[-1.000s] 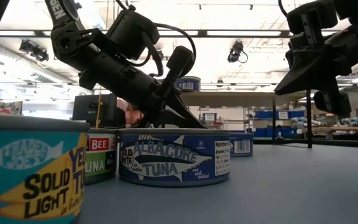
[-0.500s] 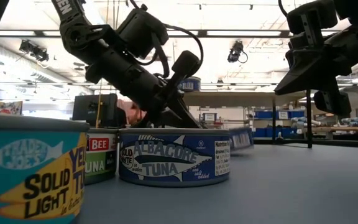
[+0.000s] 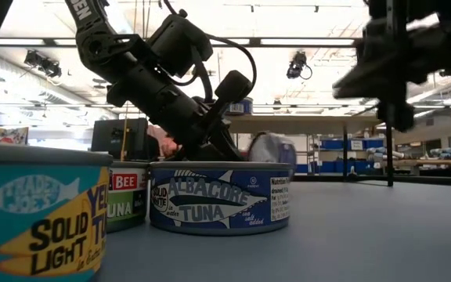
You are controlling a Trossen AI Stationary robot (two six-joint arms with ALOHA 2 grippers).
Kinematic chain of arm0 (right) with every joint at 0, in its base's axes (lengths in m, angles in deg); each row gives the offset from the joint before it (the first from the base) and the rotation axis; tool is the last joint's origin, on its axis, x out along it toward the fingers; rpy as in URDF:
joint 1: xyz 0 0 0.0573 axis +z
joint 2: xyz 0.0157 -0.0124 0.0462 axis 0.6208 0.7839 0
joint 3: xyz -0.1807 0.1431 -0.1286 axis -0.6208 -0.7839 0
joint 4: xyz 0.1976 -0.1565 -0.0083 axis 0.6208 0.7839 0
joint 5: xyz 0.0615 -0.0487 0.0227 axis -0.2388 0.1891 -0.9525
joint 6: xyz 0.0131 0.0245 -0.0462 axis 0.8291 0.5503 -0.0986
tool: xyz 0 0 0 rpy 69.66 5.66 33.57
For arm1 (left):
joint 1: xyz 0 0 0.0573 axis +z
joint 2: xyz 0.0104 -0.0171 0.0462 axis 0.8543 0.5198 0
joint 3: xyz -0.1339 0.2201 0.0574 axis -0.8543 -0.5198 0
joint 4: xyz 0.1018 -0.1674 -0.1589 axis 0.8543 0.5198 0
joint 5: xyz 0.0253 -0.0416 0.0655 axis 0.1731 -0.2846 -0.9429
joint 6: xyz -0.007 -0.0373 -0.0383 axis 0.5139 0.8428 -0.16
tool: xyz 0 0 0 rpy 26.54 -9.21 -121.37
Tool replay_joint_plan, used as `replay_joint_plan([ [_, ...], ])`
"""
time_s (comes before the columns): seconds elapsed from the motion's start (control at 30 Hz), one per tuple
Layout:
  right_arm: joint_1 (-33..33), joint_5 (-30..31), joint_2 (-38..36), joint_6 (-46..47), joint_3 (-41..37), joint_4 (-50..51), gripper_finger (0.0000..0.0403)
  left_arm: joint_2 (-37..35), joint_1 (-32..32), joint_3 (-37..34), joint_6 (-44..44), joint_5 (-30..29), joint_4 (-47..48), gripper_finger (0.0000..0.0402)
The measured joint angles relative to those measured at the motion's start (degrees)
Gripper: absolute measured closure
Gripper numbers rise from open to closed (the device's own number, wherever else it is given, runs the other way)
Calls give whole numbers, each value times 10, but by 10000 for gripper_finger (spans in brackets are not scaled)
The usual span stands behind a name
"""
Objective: Stack canned seafood by type on shelf
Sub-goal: Stack the blue tuna can on top of the blue tuna can on the shelf
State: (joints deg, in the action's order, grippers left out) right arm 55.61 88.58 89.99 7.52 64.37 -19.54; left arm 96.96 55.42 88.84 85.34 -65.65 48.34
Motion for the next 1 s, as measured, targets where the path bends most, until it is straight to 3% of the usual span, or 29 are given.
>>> replay_joint_plan([
  [0.1,-3,25,0,-109,28,12,298,0,0,0,0,6,-1,401],
  [0.27,-13,62,14,-219,92,144,241,0,0,0,0,8,-4,401],
  [0.47,-50,51,53,-151,119,182,201,0,0,0,-5,8,-9,401],
  [0.67,-72,36,65,-71,106,193,215,-4,5,11,-7,-2,-47,401],
  [0.83,-78,36,25,-8,84,199,228,1,41,60,-23,27,-55,401],
  [1.0,-77,34,-36,15,54,221,229,1,65,114,-41,18,40,401],
])
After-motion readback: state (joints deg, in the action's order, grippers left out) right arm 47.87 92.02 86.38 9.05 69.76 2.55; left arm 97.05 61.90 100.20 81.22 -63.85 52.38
